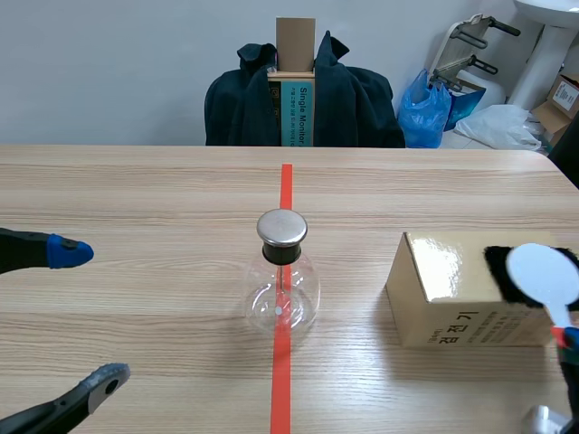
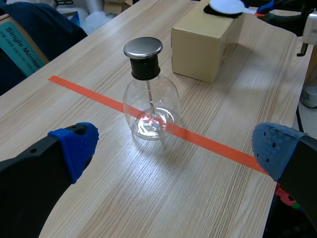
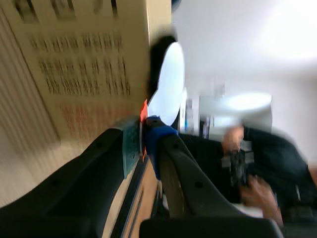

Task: Do the electroscope experiment.
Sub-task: 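Rub the plate on the fur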

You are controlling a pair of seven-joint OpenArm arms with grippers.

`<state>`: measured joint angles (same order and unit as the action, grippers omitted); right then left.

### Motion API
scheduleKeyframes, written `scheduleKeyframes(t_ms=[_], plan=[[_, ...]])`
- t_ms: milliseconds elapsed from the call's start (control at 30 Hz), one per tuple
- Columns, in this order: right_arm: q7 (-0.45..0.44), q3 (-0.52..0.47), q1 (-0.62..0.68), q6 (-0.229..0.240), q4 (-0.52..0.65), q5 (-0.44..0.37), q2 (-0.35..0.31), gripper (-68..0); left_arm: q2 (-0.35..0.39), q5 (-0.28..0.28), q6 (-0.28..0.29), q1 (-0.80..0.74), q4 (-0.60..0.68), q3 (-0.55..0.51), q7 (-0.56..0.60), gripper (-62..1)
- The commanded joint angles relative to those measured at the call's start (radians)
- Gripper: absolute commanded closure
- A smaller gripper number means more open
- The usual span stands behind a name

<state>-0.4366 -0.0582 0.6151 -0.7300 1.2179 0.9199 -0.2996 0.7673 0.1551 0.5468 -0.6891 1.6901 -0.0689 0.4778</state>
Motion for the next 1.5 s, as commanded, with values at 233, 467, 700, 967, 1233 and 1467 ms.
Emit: scheduleKeyframes(t_ms=[233, 467, 700, 967, 1233, 1467], plan=[[-0.009, -0.028, 0.001, -0.009, 0.011, -0.006, -0.011, -0.8, -0.005, 0.009, -0.002, 0.003, 0.005, -0.001, -0.003, -62.3], [-0.086, -0.027, 0.000, -0.012, 0.011, 0.000, -0.012, -0.8, -0.005, 0.010, -0.002, 0.003, 0.005, -0.001, -0.003, -62.3], [-0.119, -0.026, -0.006, -0.007, 0.012, 0.018, -0.021, -0.8, -0.008, 0.010, -0.002, 0.003, 0.005, -0.001, -0.003, -62.3], [-0.120, -0.027, -0.014, 0.017, 0.012, 0.018, -0.025, -0.8, -0.008, 0.010, -0.002, 0.003, 0.005, -0.001, -0.003, -62.3], [-0.094, -0.027, -0.020, 0.043, 0.012, 0.018, -0.025, -0.8, -0.008, 0.010, -0.002, 0.003, 0.005, -0.001, -0.003, -62.3], [-0.057, -0.027, -0.020, 0.080, 0.011, 0.016, -0.019, -0.8, -0.008, 0.010, -0.002, 0.003, 0.005, -0.001, -0.003, -62.3]])
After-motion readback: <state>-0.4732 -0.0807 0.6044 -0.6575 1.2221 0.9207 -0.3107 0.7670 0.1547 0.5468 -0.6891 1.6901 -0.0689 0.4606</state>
